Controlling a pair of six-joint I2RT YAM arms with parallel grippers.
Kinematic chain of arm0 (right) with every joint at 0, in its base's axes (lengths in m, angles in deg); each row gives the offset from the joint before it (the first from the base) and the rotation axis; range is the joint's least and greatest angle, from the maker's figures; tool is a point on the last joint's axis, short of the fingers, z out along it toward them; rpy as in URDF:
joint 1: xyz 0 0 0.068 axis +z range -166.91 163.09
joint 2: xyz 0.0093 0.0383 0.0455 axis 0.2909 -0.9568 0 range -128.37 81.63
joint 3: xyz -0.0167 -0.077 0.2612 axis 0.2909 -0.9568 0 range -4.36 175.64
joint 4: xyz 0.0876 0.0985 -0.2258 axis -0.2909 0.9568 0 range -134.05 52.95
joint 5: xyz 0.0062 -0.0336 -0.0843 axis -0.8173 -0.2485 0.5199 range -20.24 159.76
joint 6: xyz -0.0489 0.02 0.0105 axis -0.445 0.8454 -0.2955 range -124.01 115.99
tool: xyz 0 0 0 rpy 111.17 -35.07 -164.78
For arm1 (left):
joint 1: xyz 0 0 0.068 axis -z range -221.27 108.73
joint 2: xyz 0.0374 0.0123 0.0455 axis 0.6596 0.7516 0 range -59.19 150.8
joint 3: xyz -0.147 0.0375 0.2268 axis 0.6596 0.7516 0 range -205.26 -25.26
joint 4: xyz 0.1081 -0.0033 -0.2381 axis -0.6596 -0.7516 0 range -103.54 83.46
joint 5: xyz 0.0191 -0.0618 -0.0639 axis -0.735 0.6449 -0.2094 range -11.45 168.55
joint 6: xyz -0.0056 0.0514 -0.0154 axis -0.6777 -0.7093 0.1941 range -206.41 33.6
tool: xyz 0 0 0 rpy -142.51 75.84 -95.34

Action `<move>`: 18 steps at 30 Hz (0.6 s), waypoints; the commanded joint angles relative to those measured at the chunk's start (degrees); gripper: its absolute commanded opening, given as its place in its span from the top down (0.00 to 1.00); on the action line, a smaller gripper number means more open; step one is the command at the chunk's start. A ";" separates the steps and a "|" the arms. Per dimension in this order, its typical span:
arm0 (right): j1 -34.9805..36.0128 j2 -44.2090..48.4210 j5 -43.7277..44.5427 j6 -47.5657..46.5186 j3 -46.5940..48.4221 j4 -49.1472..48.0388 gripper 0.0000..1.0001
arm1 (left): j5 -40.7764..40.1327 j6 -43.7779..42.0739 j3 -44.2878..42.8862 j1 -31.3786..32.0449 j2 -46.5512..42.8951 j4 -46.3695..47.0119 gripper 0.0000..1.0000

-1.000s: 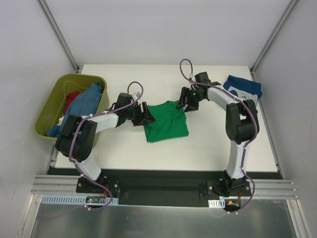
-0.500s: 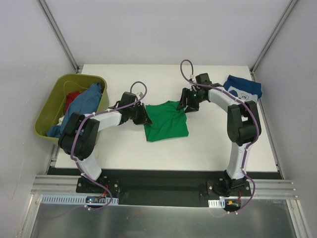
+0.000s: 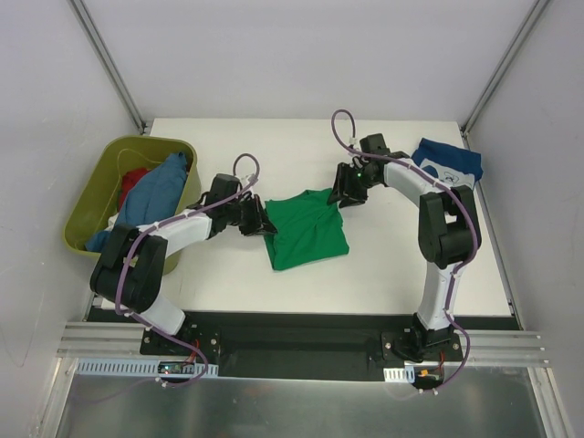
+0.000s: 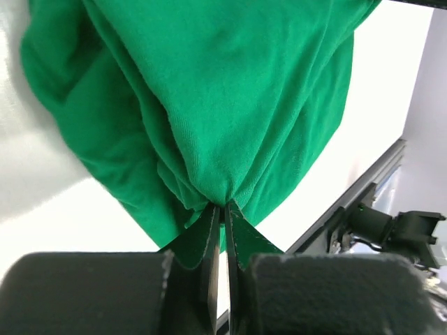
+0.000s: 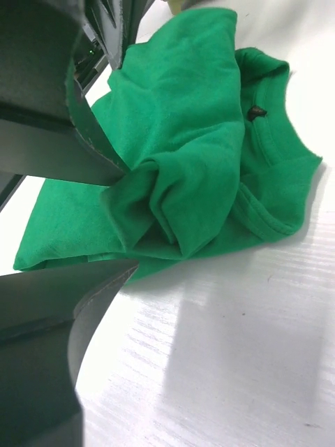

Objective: Fold and stack the t-shirts
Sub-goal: Fold the long partially folded tshirt into a neat square

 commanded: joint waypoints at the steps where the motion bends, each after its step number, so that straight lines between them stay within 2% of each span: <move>1: -0.03 1.15 -0.48 -1.41 3.51 1.57 0.51 | 6.13 0.66 0.71 -2.25 -2.15 0.26 1.00; 7: 0.23 -2.28 -1.97 -1.41 5.36 1.83 0.48 | 7.37 0.93 2.64 -5.94 -0.75 0.08 1.00; 14: 0.32 -4.04 -3.02 -1.77 6.41 2.01 0.45 | 5.00 1.19 3.53 -6.73 4.52 -0.27 1.00; 18: 0.23 -5.27 -4.69 -1.94 7.29 2.01 0.41 | 0.53 0.32 2.30 -6.82 5.14 -2.02 1.00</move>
